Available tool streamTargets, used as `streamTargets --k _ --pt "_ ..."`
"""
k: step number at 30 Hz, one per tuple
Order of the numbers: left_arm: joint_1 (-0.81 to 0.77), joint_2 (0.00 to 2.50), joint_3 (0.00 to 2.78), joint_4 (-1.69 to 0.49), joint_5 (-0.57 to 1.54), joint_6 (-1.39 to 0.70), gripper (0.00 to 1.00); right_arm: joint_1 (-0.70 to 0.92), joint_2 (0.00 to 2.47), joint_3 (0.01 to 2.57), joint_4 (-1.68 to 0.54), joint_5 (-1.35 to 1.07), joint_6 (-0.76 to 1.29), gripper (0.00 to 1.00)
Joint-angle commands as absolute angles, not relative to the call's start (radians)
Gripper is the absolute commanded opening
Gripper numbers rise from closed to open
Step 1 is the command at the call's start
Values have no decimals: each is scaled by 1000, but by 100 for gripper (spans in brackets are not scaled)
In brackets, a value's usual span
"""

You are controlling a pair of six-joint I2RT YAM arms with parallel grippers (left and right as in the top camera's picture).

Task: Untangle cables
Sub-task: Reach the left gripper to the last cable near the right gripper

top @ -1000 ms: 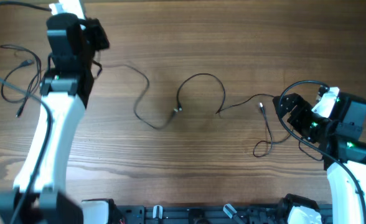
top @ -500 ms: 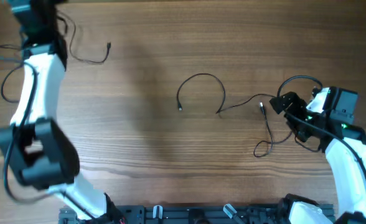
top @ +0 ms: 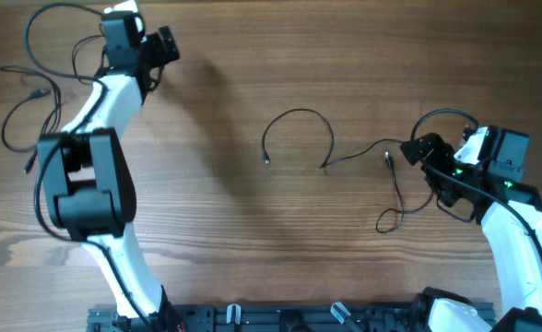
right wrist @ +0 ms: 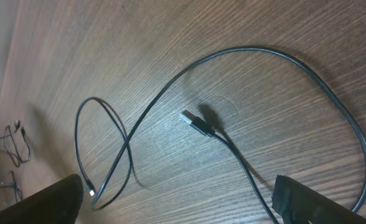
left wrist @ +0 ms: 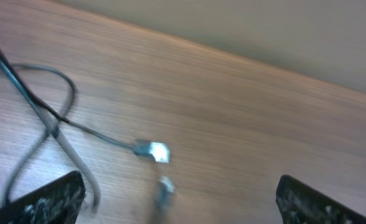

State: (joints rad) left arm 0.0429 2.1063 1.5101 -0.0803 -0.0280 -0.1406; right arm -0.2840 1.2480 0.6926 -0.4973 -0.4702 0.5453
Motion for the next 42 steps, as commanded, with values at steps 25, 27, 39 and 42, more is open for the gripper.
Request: streamTargets --k 25,27,39,42 --pt "-867 2020 1522 -691 324 155 100 -633 997 702 -962 -420 442 100" --pt "-878 2040 1522 -684 303 202 100 -633 997 702 -965 -421 442 100" --pt "-950 2069 1522 -702 420 197 100 -633 997 702 -981 -421 440 100" --pt "-972 2070 1522 -704 418 113 100 -633 997 703 -972 -421 445 100"
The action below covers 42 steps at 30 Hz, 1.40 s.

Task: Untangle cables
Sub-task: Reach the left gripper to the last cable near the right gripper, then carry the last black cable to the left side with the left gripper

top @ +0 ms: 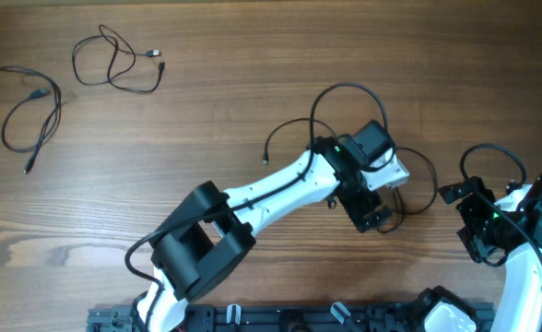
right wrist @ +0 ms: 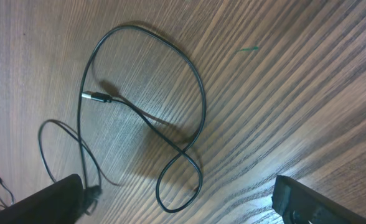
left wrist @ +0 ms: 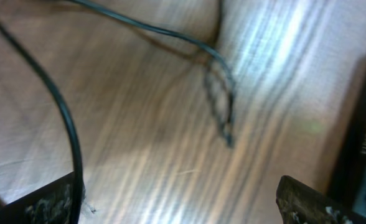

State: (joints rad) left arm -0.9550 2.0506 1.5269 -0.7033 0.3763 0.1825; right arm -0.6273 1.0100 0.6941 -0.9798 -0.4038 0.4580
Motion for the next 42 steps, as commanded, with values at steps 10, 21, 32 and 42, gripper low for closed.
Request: streamTargets --k 10,21,32,42 --pt "-1006 2155 1522 -621 224 -307 100 -633 997 703 -927 -496 448 100" --pt "-991 2062 1527 -648 -174 -404 4 -633 998 702 -929 -496 534 100" --pt "-732 1747 1526 -791 -285 -427 4 -558 1010 700 -764 -807 320 100" --pt "-501 1560 1526 -920 -257 -427 4 -229 1038 700 -551 -733 494 100"
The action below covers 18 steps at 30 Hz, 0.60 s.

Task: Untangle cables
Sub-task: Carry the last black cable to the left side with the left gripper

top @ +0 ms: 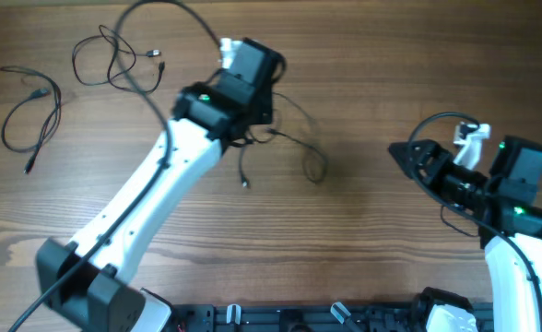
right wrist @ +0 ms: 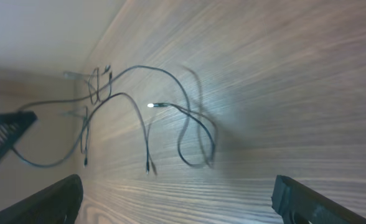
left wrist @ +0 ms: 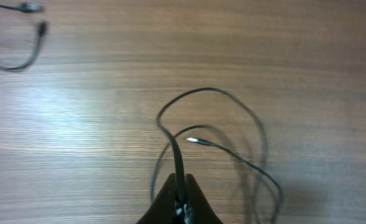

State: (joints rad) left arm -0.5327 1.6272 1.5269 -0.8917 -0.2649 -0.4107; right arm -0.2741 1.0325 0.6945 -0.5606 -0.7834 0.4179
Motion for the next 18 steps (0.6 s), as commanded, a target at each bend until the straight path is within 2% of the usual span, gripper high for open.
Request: streamTargets --k 1,9,18 --pt "-487 1539 1526 -936 -251 -427 4 -223 1038 700 -554 -711 518 100" --pt "-321 1399 1526 -1076 -252 -453 4 -221 1038 699 -569 -694 533 100" --pt "-55 1298 1526 -1120 -251 -458 4 -221 1038 699 -569 -545 535 100"
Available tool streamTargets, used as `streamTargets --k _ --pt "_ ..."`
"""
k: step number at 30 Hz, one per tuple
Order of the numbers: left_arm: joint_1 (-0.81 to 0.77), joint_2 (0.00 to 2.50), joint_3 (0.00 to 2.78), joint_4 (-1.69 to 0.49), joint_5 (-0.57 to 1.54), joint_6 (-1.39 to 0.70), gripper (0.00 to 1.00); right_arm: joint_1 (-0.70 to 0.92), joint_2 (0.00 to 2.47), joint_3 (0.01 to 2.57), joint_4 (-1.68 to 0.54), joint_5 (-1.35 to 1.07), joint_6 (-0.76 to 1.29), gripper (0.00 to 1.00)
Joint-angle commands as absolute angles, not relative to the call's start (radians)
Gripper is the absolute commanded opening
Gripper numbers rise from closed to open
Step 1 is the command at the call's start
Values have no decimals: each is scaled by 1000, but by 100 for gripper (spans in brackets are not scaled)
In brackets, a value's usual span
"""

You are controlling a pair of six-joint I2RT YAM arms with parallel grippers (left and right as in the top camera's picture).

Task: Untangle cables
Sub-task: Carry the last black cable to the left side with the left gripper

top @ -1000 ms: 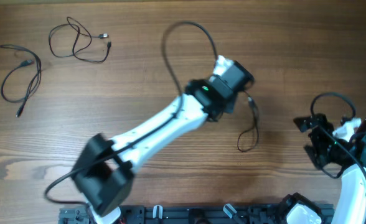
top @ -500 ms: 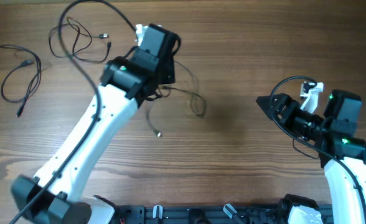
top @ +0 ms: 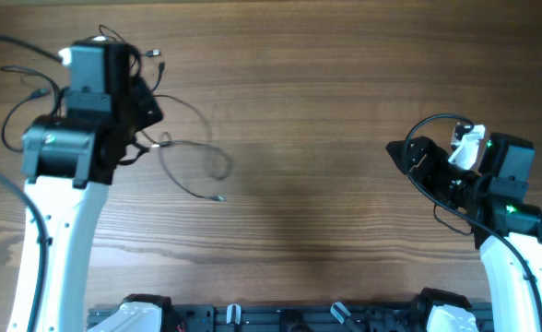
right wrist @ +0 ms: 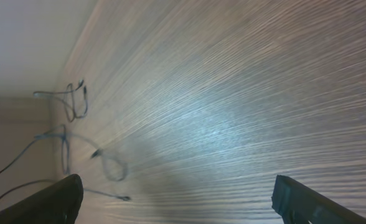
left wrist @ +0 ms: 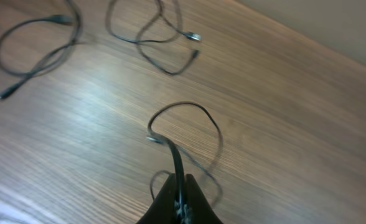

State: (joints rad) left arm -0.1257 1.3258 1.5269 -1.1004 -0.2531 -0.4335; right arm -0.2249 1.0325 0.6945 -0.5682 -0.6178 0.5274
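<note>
My left gripper (left wrist: 180, 202) is shut on a thin black cable (left wrist: 172, 155). The cable rises from the jaws into a loop that hangs over the wood. From overhead that gripper (top: 147, 112) is at the table's left. The held cable trails right of it, down to a plug end (top: 218, 197). Two other black cables lie apart at the far left, one (left wrist: 65, 19) beside the other (left wrist: 194, 37). My right gripper (top: 406, 153) is at the right side. It stands open (right wrist: 177, 200) with nothing between its fingers.
The wooden table's far edge meets a pale wall (left wrist: 332, 25). The left arm covers part of the two laid-out cables (top: 157, 53) at the far left. The right arm's own lead (top: 437, 120) arcs above its wrist.
My left gripper, still shut on the cable, was at the upper middle of the table and is now at the left, near the two laid-out cables. The right gripper has hardly moved.
First my left gripper was open over a cable at the far left, and a looped cable lay centre-right by the open right gripper. Then the left gripper was open over that cable. Later it held it at upper middle, and now at the left.
</note>
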Motion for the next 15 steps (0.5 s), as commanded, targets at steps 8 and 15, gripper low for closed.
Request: streamTargets --k 8,15 --pt "-14 1298 1524 -1150 -253 -522 4 -222 1039 699 -569 -433 534 100" --pt "81 1306 1514 -1159 -451 -548 4 -222 1039 699 -569 -433 534 100"
